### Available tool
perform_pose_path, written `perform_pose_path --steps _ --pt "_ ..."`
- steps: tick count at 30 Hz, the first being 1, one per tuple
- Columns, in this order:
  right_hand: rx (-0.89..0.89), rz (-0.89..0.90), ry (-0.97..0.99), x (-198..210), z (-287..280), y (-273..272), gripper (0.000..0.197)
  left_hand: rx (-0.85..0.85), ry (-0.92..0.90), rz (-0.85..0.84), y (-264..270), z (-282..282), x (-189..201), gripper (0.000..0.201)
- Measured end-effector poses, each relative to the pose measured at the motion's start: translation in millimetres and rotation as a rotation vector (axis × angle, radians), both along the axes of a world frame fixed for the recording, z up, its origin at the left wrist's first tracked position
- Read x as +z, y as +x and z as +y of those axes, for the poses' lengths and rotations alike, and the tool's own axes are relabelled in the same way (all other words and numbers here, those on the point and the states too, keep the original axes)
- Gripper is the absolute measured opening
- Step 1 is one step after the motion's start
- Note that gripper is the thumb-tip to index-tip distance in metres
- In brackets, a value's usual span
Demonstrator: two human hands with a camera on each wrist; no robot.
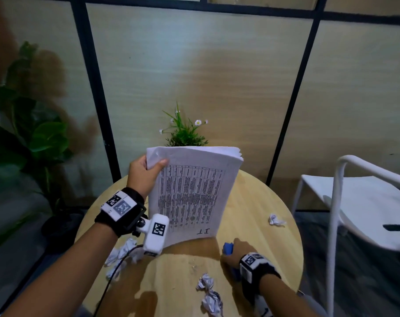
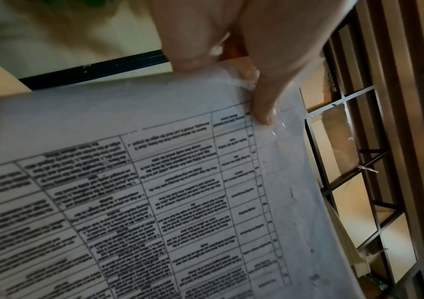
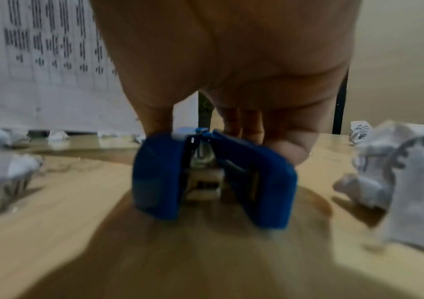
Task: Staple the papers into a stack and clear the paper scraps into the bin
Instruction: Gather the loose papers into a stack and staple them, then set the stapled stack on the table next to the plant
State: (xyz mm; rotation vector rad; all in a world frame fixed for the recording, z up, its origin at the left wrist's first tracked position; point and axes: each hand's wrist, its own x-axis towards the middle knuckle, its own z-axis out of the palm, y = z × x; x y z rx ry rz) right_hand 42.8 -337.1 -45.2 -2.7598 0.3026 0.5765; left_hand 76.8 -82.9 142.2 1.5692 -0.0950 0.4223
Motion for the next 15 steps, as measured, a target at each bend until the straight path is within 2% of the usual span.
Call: perform_pose_path --steps 3,5,7,9,10,12,15 --pt "0.049 0.005 -0.062 3 3 -4 0.052 -0.008 -0.016 -0.052 -1 3 7 0.02" --pt "0.101 -0.066 -0.004 19 4 1 0.071 -0.027 -0.016 -0.085 -4 5 15 0.021" --pt "0.068 -0.282 0.315 49 7 5 0.095 -0.04 -0.018 -0.1 -7 6 21 0.02" --pt "-0.015 -0.536 0.729 86 12 5 0.103 -0.04 -0.015 -0.111 -12 5 26 0.021" --pt "-0.026 -0.613 0.894 101 13 6 0.098 -0.039 -0.012 -0.116 -14 4 28 0.021" --pt "0.004 -0.661 1.076 122 17 5 0.079 -0.042 -0.024 -0.121 -19 2 34 0.02" --pt "-0.015 -0.628 1.093 126 23 -4 0.039 -0.04 -0.066 -0.144 -23 2 54 0.015"
